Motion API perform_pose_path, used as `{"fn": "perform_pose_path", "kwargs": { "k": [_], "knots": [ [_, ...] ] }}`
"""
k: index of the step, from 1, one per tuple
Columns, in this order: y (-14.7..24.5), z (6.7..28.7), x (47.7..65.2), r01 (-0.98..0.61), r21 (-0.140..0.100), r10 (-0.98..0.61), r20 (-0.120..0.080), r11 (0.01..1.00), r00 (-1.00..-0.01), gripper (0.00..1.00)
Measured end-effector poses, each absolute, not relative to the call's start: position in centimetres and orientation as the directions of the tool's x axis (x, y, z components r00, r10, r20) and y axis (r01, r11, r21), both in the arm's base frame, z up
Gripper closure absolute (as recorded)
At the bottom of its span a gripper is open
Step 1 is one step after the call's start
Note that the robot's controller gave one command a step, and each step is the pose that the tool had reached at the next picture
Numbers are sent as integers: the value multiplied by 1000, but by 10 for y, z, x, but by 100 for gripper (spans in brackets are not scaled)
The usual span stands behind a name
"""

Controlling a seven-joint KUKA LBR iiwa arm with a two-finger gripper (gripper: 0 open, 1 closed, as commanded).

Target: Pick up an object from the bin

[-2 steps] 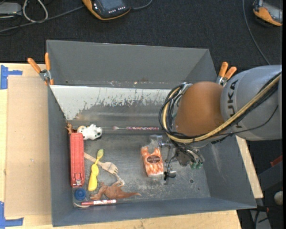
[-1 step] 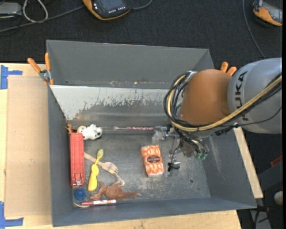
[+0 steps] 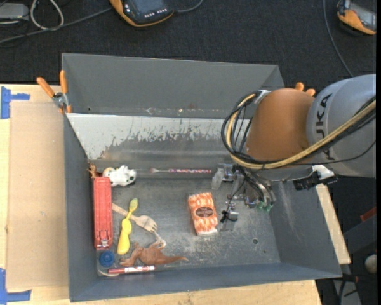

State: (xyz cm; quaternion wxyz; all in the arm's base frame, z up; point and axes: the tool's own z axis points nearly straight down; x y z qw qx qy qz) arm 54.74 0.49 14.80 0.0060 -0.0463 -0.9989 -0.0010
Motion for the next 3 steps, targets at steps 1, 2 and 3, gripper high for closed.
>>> {"fn": "perform_pose_path", "kwargs": {
  "k": [1,2,3],
  "knots": [
    [10,84,547,-22,3,-22,8,1000,-1000,0],
    [11,68,555,-47,3,-47,-11,999,-999,100],
    [11,71,555,-49,3,-49,-8,999,-999,100]
  ]
}}
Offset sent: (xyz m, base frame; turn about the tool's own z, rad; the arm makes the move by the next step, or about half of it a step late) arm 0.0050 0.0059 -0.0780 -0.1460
